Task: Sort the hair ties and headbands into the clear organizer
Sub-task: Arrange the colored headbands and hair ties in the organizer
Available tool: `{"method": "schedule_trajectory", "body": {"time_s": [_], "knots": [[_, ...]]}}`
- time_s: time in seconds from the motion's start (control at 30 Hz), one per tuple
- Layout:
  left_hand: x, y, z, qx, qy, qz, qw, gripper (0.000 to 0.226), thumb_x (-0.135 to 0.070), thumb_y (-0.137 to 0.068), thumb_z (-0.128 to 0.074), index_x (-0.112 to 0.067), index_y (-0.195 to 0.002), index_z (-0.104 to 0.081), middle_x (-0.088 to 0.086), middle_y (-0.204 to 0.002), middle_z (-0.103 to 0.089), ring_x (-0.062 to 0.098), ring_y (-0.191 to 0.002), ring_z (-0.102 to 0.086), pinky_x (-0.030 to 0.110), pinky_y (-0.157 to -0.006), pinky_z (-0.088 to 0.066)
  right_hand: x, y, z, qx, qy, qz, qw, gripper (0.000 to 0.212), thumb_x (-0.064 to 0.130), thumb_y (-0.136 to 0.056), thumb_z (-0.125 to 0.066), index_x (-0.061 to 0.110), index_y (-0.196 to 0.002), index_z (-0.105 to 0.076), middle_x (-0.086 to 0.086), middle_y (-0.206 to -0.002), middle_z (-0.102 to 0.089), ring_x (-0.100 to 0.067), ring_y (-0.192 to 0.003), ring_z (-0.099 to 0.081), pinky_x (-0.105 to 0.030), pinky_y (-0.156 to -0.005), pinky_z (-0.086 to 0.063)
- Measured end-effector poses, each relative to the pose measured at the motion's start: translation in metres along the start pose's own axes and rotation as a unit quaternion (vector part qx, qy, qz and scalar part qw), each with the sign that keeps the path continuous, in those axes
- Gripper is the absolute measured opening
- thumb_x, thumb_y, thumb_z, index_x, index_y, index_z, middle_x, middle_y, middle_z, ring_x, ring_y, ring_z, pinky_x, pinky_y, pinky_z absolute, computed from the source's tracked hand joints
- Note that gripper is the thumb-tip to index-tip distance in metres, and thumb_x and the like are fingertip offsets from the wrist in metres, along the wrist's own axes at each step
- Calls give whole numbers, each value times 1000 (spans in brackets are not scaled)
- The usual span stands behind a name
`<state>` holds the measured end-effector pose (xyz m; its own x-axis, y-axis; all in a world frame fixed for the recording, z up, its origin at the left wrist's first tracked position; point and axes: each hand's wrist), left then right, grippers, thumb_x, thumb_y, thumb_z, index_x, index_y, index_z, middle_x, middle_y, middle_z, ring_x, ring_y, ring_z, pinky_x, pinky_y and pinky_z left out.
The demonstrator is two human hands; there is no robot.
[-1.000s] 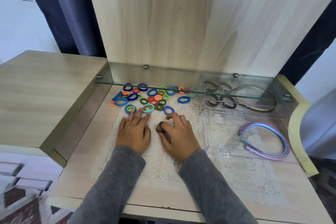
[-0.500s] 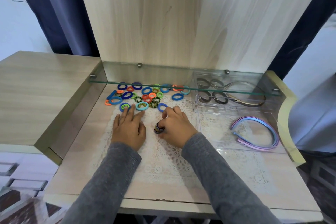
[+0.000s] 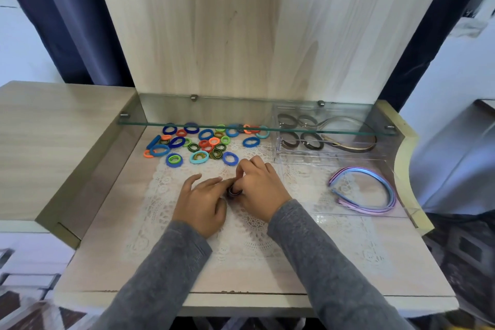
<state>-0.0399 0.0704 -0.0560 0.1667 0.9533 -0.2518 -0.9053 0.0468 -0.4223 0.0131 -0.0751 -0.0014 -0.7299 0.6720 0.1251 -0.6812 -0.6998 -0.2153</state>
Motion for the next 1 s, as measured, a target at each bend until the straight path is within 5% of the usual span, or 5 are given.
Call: {"method": "schedule_trajectory", "body": {"time_s": [0.23,0.57,0.77,1.0], "knots": [[-29,-15,7,22,83,53,995,53,-15,-70,-39,-26,-115,-66,-11,-111,-69,9,-106,-61,37,-111,-22,-18,10,23,11,9,-16,1000,17,31,-87,-62,28,-99,-73,2,-106,-51,-22,-105,-38,-32,-85,-30],[-76,-43,4,46,140,3,989,54,-16,-73,-37,-28,-119,-63,-13,-117,-66,7,-110,-57,39,-113,-21,-66,33,66,69,0,-57,996,18,39,-82,-68,32,-98,-73,4,-108,-47,-12,-95,-24,-26,-84,-24],[-93,-50,-12,67,138,-29,988,52,-20,-77,-34,-31,-120,-61,-14,-118,-64,5,-113,-55,35,-111,-16,-90,49,67,86,-11,-81,993,19,39,-79,-72,31,-96,-74,3,-107,-49,-15,-95,-28,-29,-88,-30],[-75,-40,-26,-8,61,-42,997,47,-25,-83,-35,-27,-122,-63,-11,-122,-64,11,-118,-56,40,-106,-26,-91,48,55,145,-43,-92,984,20,42,-80,-70,28,-95,-74,3,-106,-47,-16,-98,-30,-30,-91,-33]]}}
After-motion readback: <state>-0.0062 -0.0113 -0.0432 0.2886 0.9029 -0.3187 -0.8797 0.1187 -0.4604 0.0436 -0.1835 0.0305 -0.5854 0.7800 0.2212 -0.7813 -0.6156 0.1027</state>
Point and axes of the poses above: each hand's wrist, its own y-axis away from the middle knuckle, its own z-axis out of the back of the hand, x = y × z
